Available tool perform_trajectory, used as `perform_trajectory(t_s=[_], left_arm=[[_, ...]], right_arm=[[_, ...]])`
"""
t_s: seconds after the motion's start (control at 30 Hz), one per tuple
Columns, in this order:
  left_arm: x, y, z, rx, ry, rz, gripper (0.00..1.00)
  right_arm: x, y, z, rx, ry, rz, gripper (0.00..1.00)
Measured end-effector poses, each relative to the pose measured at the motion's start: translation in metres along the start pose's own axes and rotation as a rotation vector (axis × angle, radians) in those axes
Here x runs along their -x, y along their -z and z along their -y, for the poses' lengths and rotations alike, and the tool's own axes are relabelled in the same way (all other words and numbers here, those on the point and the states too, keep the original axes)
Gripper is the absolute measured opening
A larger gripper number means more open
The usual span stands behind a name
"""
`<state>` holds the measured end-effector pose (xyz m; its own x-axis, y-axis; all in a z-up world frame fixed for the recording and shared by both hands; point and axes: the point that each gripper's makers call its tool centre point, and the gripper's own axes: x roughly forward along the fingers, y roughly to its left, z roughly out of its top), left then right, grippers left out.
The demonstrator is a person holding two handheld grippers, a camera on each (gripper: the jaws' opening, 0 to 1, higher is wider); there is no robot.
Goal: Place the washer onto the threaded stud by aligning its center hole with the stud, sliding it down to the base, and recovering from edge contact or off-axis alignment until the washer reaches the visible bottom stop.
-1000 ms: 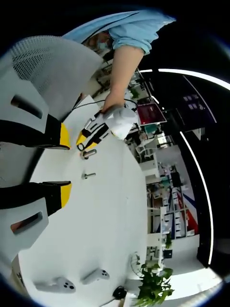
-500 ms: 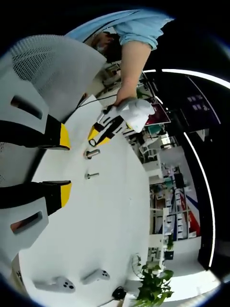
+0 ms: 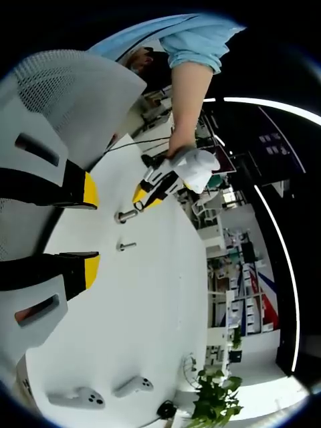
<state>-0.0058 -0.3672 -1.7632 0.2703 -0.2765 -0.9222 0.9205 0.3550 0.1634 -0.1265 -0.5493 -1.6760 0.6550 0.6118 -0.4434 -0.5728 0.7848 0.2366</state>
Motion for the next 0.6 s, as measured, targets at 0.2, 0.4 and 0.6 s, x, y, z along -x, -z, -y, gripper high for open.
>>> perform_trajectory(t_s=[0.2, 0.4, 0.6], left_arm=[[-0.009, 0.002, -0.008, 0.010, -0.012, -0.013, 0.19], [-0.013, 0.006, -0.004, 0.012, -0.003, -0.027, 0.19], [-0.020, 0.005, -0.002, 0.019, 0.004, -0.034, 0.19]], right_arm=[[0.001, -0.001, 0.001, -0.009, 0.007, 0.014, 0.28], [0.002, -0.001, 0.001, -0.009, 0.005, 0.017, 0.28], [0.001, -0.001, 0.000, -0.004, -0.005, 0.010, 0.28]])
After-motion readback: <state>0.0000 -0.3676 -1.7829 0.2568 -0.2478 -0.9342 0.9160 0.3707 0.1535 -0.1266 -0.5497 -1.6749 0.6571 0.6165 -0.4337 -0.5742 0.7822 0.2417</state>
